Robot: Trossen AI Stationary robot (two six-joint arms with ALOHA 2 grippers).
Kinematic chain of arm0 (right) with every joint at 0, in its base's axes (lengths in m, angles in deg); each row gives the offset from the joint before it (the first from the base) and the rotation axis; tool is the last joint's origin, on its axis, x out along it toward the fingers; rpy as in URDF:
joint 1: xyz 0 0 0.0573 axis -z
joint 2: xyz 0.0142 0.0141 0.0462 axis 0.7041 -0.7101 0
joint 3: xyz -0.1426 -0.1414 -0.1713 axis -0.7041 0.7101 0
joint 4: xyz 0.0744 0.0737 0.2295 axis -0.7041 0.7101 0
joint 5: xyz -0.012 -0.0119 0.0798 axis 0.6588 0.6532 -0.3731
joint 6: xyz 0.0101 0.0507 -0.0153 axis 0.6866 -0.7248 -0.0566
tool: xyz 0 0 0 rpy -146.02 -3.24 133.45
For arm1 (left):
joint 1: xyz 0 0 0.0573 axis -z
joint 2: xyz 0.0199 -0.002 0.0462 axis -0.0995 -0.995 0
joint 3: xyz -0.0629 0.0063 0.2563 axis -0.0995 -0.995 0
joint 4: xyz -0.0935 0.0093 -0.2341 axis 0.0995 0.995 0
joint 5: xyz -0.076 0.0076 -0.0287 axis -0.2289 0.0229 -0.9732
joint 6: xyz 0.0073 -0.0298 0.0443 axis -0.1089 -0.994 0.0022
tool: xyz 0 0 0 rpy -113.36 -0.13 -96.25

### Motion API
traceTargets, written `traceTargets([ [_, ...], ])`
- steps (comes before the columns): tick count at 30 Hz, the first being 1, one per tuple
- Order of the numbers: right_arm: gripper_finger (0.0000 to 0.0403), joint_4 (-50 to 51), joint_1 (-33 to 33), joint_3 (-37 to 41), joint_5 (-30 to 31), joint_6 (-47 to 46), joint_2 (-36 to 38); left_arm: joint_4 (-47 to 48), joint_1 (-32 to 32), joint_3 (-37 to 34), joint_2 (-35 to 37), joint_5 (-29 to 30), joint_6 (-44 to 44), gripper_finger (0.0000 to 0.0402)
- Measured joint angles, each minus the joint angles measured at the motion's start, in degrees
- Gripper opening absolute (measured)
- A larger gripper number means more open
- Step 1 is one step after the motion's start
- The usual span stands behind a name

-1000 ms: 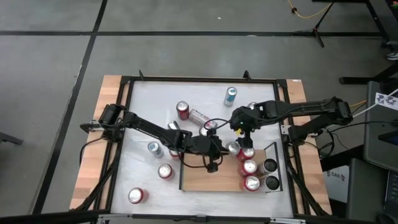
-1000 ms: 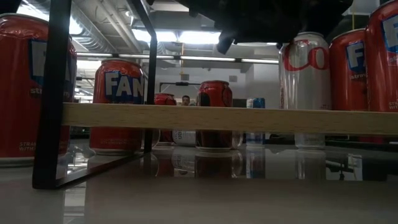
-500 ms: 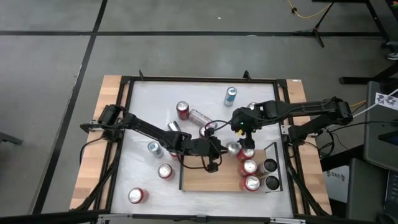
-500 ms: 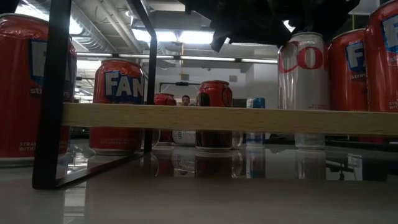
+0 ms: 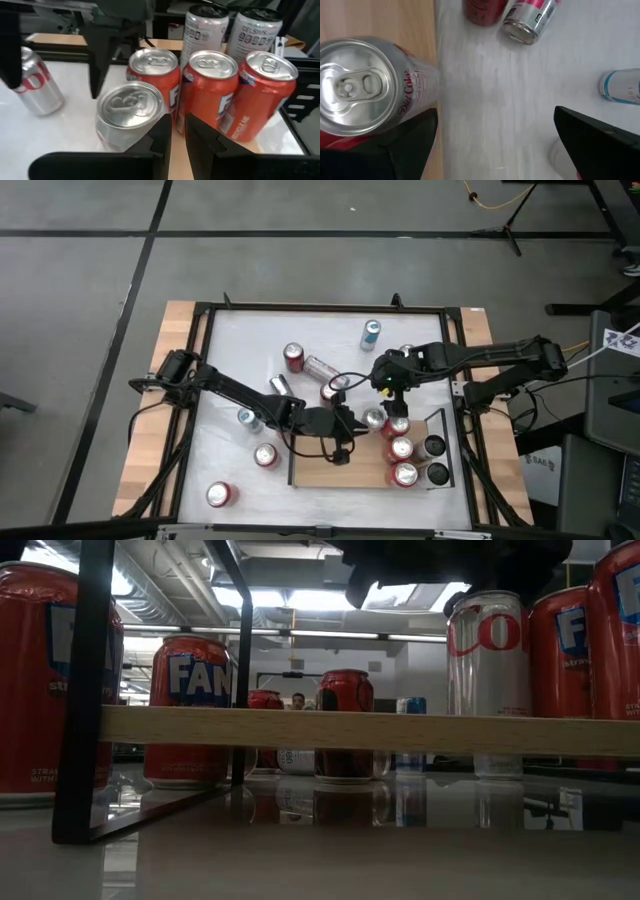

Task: Place canned beverage on shelf
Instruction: Adjust the silver soda can on the shelf

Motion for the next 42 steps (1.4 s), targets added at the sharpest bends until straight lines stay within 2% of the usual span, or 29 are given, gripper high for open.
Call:
traceTargets([
  [22,0.0392,-0.8,0.0,0.0,-4.8,0.0,0.0,2.2,-2.1,0.0,-0.3,-0.8,-1.2,0.0045],
  [35,0.0392,1.3,0.0,0.0,-6.6,0.1,0.1,4.2,-2.2,0.0,-0.3,3.6,-1.1,0.0045],
  [42,0.0392,1.3,0.0,0.0,-6.2,0.0,0.1,4.0,-1.9,0.0,-0.3,3.7,-1.1,0.0045],
])
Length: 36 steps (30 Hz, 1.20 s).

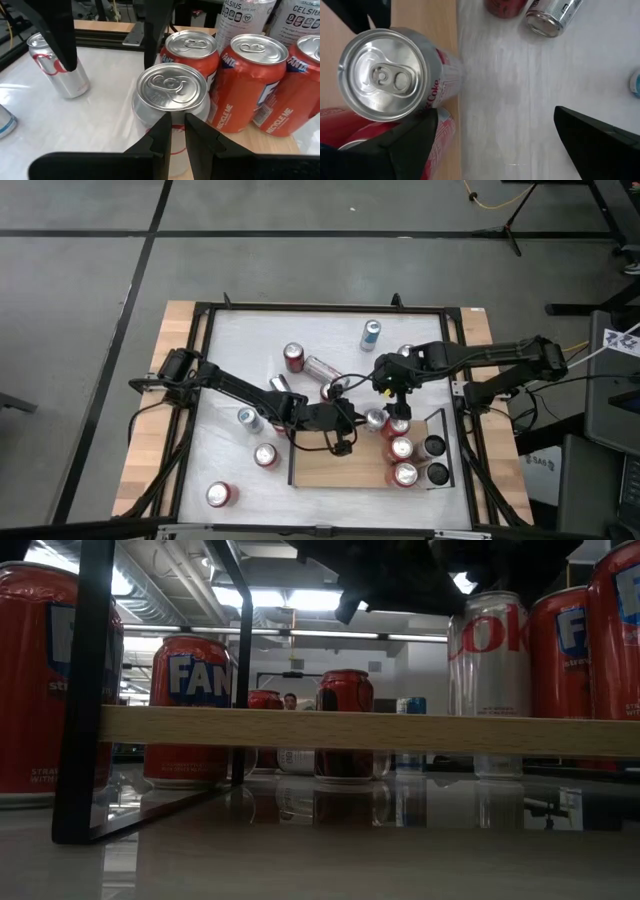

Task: Place canned beverage on shelf
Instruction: Adjust the silver soda can on the shelf, then put the right silver soda can on the shelf

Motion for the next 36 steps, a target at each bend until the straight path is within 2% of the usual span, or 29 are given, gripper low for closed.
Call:
traceTargets([
  [9,0.0392,0.1,0.0,-0.2,1.3,-0.2,0.0,-0.4,0.6,0.0,2.3,-0.4,1.9,0.0045],
  [17,0.0392,1.3,0.1,-4.6,3.4,-0.1,0.0,2.6,0.6,0.0,7.6,-0.4,5.8,0.0045],
  [27,0.0392,8.1,1.1,-11.7,9.5,4.5,0.3,18.1,-0.4,0.0,19.6,0.1,8.1,0.0045],
  [36,0.0392,11.7,11.5,-12.7,9.5,9.4,4.5,31.7,-2.5,0.0,30.2,1.8,10.4,0.0045],
])
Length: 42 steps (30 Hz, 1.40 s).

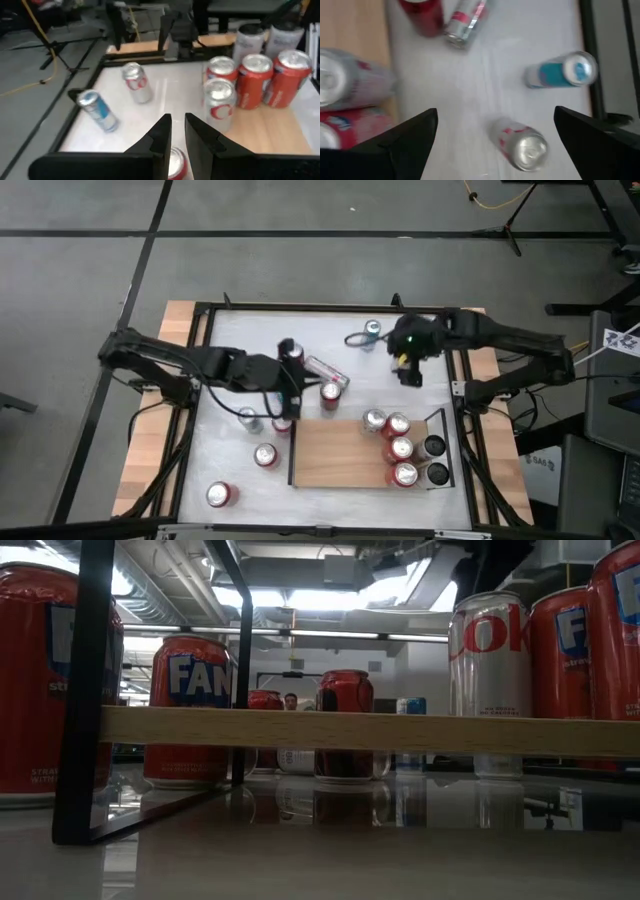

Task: Place canned beverage on shelf
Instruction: Put the right silver soda can on the shelf

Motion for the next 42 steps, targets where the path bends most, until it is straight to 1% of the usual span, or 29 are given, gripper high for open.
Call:
traceTargets([
  [4,0.0392,0.7,5.6,0.0,-0.5,4.0,1.3,0.4,-0.6,-3.4,4.8,0.5,0.2,0.0045],
  [6,0.0392,1.2,8.2,0.0,-0.6,6.0,1.6,0.1,-0.8,-7.1,7.3,0.5,-0.8,0.0045],
  [8,0.0392,1.4,10.7,0.0,-1.1,8.3,1.7,-2.5,-0.8,-11.3,9.6,0.5,-2.7,0.0045],
  [11,0.0392,2.4,14.7,0.0,-4.3,11.8,1.6,-7.1,-0.8,-17.8,12.5,0.5,-4.7,0.0045],
  [15,0.0392,2.4,20.0,0.1,-10.4,16.0,1.6,-12.2,-0.8,-24.6,15.3,0.5,-7.8,0.0045],
  [18,0.0392,2.6,23.7,0.1,-11.8,17.8,1.6,-14.3,-0.8,-28.0,16.2,0.5,-9.5,0.0045],
  [21,0.0392,2.6,27.1,0.1,-12.8,19.4,1.6,-15.4,-0.8,-29.3,16.2,0.4,-10.7,0.0045],
  [23,0.0392,1.8,28.9,1.1,-15.0,20.5,1.6,-15.9,-0.8,-29.7,16.1,0.1,-10.8,0.0045],
  [26,0.0392,1.4,30.4,4.5,-19.4,20.7,1.5,-15.8,-0.8,-30.0,16.1,-0.3,-10.8,0.0045],
  [28,0.0392,1.3,31.0,6.9,-20.2,21.6,1.5,-16.0,-0.8,-30.0,16.1,-0.3,-10.8,0.0045],
  [36,0.0392,-4.4,30.9,16.3,-18.0,25.4,1.6,-16.2,-0.8,-30.0,16.1,-0.4,-10.9,0.0045],
  [42,0.0392,-6.1,30.9,20.5,-16.6,26.6,1.6,-16.2,-0.8,-30.0,16.1,-0.4,-11.0,0.0045],
])
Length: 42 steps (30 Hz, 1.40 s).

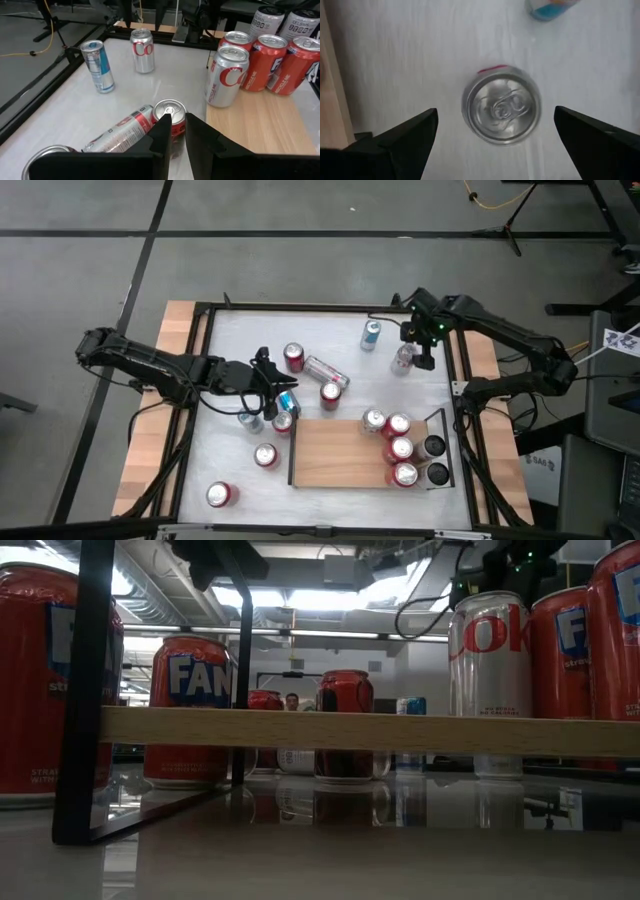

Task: Place canned beverage on shelf
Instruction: Put the right silver soda can on the shelf

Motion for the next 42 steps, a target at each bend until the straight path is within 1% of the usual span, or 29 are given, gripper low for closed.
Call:
traceTargets([
  [8,0.0392,-7.0,0.0,4.5,0.1,0.1,0.0,0.0,0.0,0.0,0.0,0.0,-0.9,0.0045],
  [12,0.0392,-8.7,0.0,6.4,1.1,1.7,0.0,0.0,0.0,0.0,0.0,0.0,-1.3,0.0045],
  [17,0.0392,-8.6,0.0,7.8,2.6,1.5,0.0,0.0,0.0,0.0,0.0,0.0,-1.4,0.0045],
  [22,0.0392,-8.6,0.0,8.2,2.6,1.5,0.0,0.0,0.0,0.0,0.0,0.0,-1.5,0.0045],
  [27,0.0392,-9.9,0.0,8.2,4.1,-3.0,0.0,0.0,0.0,0.0,0.0,0.0,-1.5,0.0045],
  [31,0.0388,-9.7,0.0,8.2,5.4,-3.2,0.0,0.0,0.0,0.0,0.0,0.0,-1.5,0.0045],
  [35,0.0361,-9.7,0.0,8.2,5.5,-3.2,0.0,0.0,0.0,0.0,0.0,0.0,-1.5,0.0045],
  [42,0.0284,-9.7,0.0,8.2,4.4,-3.2,0.0,0.0,0.0,0.0,0.0,0.0,-1.5,0.0045],
])
